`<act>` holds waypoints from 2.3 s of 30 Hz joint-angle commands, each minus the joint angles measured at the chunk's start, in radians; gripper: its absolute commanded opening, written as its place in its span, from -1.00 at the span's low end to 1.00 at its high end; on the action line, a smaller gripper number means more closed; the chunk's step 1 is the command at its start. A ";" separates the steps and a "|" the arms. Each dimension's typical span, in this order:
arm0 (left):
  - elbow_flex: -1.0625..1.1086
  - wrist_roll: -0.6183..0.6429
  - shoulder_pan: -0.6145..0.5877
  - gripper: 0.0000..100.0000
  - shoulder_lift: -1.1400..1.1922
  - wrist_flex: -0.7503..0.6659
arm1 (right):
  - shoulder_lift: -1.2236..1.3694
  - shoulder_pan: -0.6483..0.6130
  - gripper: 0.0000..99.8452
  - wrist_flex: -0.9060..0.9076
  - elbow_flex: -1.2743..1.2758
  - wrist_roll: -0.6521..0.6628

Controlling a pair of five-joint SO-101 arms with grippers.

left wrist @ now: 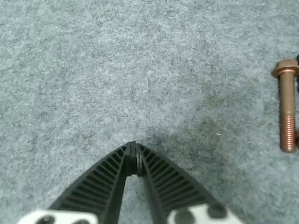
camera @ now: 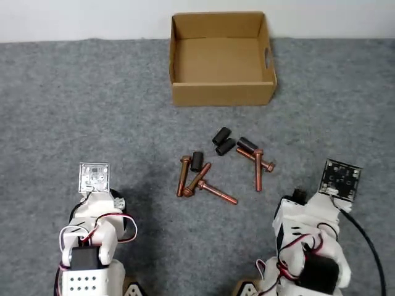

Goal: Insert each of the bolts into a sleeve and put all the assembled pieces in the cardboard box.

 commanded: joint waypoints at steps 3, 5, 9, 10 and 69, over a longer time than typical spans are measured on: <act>-0.004 -0.005 0.002 -0.99 0.005 -0.002 | -0.065 0.012 -0.98 0.024 -0.009 -0.006; -0.004 -0.005 0.000 -0.99 0.005 -0.002 | -0.093 0.012 -0.98 0.021 -0.002 -0.008; -0.004 -0.005 0.000 -0.99 0.005 -0.003 | -0.139 0.013 -0.98 0.016 0.008 -0.008; -0.004 -0.005 0.000 -0.99 0.005 -0.003 | -0.143 0.013 -0.98 0.016 0.008 -0.008; -1.265 0.005 0.503 -0.73 1.553 0.172 | -0.159 0.012 -0.98 0.007 0.023 -0.006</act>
